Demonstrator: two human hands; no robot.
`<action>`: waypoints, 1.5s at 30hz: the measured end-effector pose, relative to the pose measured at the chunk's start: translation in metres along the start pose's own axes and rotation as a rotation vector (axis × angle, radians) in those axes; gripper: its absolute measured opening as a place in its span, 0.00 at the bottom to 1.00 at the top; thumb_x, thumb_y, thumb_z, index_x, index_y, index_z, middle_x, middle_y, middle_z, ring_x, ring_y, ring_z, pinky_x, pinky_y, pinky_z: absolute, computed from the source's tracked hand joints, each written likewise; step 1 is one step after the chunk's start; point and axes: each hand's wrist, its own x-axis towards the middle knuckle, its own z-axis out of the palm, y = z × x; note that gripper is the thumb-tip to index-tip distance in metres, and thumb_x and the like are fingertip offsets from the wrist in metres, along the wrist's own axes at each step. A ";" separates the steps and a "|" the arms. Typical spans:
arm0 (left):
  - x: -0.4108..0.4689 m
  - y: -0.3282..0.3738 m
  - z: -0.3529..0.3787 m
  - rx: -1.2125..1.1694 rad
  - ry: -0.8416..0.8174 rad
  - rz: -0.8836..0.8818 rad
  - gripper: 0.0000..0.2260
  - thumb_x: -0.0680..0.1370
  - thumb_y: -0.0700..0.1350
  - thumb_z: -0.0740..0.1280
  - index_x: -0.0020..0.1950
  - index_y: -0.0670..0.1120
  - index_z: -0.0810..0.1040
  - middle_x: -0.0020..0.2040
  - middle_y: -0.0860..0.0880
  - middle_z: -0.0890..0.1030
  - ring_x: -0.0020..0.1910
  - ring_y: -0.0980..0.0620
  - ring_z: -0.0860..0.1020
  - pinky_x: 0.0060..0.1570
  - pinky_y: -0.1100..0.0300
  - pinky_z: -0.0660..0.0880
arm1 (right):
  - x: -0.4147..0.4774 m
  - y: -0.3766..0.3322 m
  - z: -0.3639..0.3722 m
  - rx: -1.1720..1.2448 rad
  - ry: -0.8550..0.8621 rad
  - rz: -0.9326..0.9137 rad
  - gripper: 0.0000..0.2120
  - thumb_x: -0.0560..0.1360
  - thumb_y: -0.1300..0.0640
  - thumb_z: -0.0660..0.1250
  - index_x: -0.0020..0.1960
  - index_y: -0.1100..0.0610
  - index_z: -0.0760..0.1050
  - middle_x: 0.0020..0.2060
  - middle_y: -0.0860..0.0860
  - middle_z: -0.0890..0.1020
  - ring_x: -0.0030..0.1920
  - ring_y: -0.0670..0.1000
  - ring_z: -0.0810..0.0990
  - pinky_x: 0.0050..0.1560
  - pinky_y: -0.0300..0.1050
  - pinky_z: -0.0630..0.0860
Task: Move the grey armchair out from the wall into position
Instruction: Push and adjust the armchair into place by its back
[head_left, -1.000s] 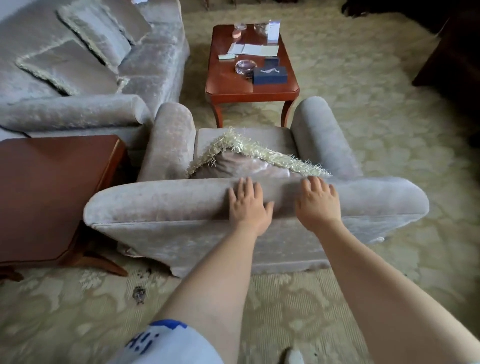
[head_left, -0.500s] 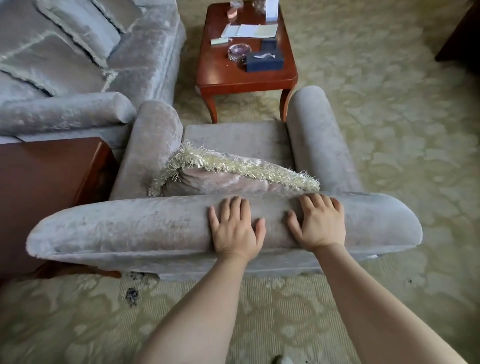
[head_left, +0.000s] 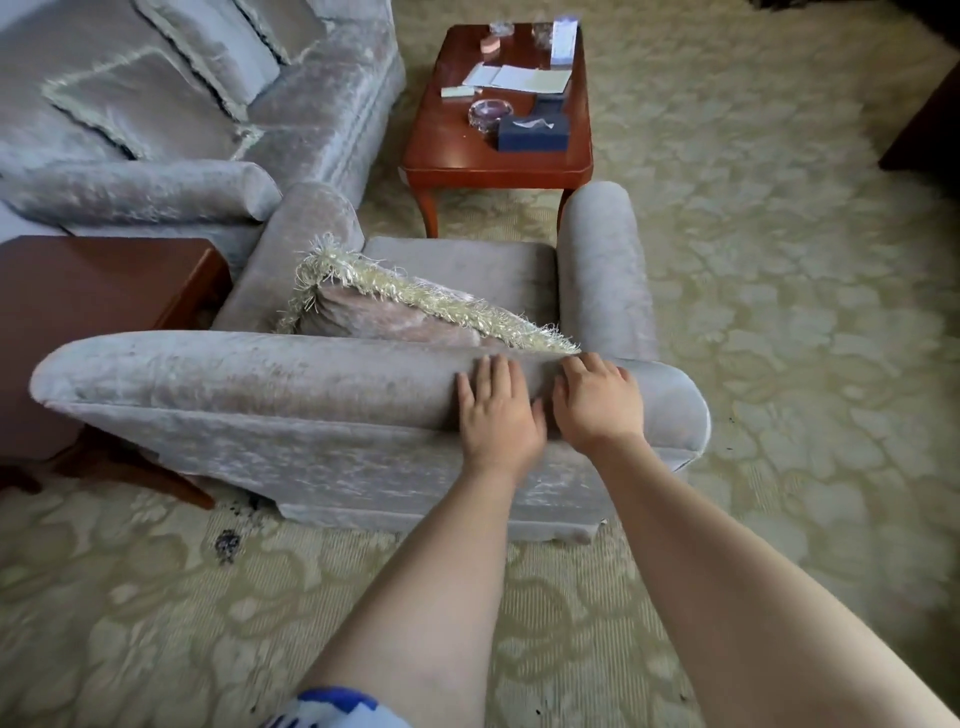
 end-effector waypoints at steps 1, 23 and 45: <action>0.002 0.018 0.004 -0.001 -0.022 0.030 0.27 0.79 0.53 0.54 0.75 0.40 0.58 0.75 0.41 0.59 0.75 0.44 0.53 0.71 0.44 0.43 | -0.003 0.018 -0.003 -0.023 0.005 0.050 0.14 0.77 0.52 0.56 0.56 0.57 0.75 0.55 0.54 0.78 0.56 0.59 0.74 0.58 0.50 0.63; 0.033 0.042 0.017 0.053 0.151 0.162 0.15 0.75 0.53 0.59 0.49 0.44 0.78 0.49 0.45 0.79 0.48 0.43 0.76 0.51 0.50 0.68 | 0.000 0.061 0.007 -0.022 0.160 0.163 0.21 0.73 0.47 0.50 0.44 0.55 0.79 0.43 0.52 0.82 0.47 0.57 0.78 0.54 0.51 0.63; -0.014 -0.231 -0.053 0.191 0.052 -0.165 0.28 0.79 0.57 0.54 0.75 0.44 0.57 0.76 0.42 0.57 0.74 0.43 0.55 0.70 0.43 0.50 | 0.011 -0.198 0.052 -0.085 0.063 -0.095 0.16 0.75 0.51 0.60 0.55 0.61 0.73 0.53 0.59 0.77 0.54 0.61 0.74 0.56 0.55 0.65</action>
